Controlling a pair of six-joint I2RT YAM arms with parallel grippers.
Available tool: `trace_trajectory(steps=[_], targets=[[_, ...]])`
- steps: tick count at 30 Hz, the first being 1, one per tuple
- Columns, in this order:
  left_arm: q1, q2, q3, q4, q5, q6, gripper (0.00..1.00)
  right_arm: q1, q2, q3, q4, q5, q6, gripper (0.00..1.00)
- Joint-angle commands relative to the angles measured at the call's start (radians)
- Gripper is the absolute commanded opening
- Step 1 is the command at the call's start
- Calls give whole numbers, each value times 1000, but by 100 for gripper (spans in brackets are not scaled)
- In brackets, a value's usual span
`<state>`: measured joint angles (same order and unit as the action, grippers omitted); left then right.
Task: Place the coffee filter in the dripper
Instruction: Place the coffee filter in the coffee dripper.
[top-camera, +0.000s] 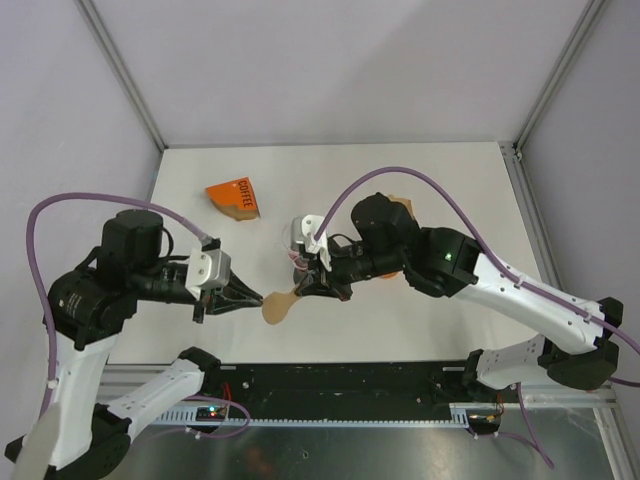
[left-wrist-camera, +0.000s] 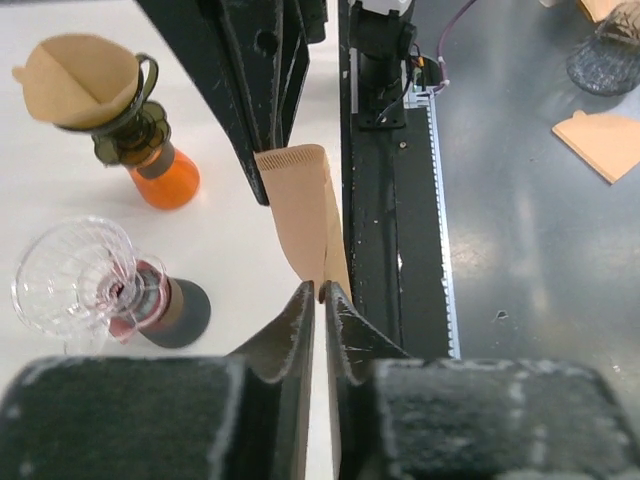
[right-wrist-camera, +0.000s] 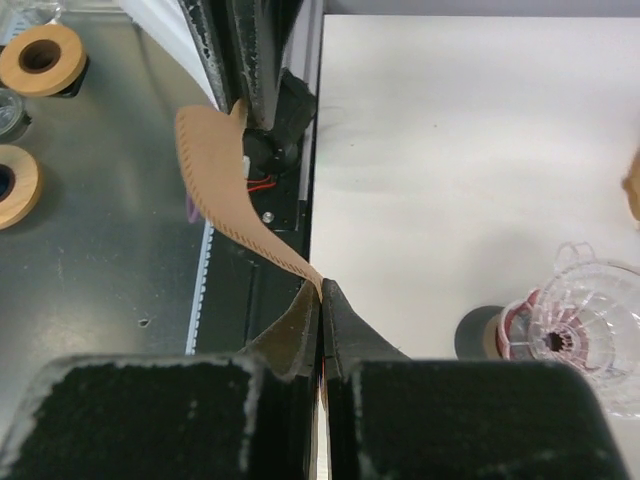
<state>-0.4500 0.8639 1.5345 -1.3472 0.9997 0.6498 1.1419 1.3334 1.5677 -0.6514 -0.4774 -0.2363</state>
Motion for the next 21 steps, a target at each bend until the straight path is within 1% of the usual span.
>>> trace_trajectory(steps=[1, 2, 3, 5, 10, 12, 13, 14, 15, 17, 21], targets=[[-6, -10, 38, 75, -111, -126, 26, -25, -69, -23, 95, 57, 43, 0], [-6, -14, 49, 100, -133, -144, 34, -30, -88, -35, 118, 66, 56, 0], [-6, -17, 64, 115, -146, -153, 39, -36, -104, -50, 139, 80, 68, 0], [-6, -17, 108, 128, -152, -156, 44, -44, -143, -77, 186, 108, 98, 0], [-7, -31, 165, 131, -118, -148, 56, -47, -254, -151, 290, 152, 129, 0], [-7, -35, 164, 133, -117, -138, 58, -44, -282, -175, 325, 141, 136, 0], [-6, -34, 165, 133, -111, -126, 79, -38, -295, -186, 345, 127, 139, 0], [-6, -30, 165, 135, -105, -116, 89, -31, -303, -195, 374, 118, 142, 0], [-6, -24, 167, 140, -88, -112, 94, -22, -306, -202, 396, 103, 143, 0], [-6, -5, 174, 152, -45, -115, 98, 0, -305, -208, 436, 86, 137, 0], [-7, 41, 217, 166, 55, -129, 99, 41, -298, -210, 491, 90, 119, 0]])
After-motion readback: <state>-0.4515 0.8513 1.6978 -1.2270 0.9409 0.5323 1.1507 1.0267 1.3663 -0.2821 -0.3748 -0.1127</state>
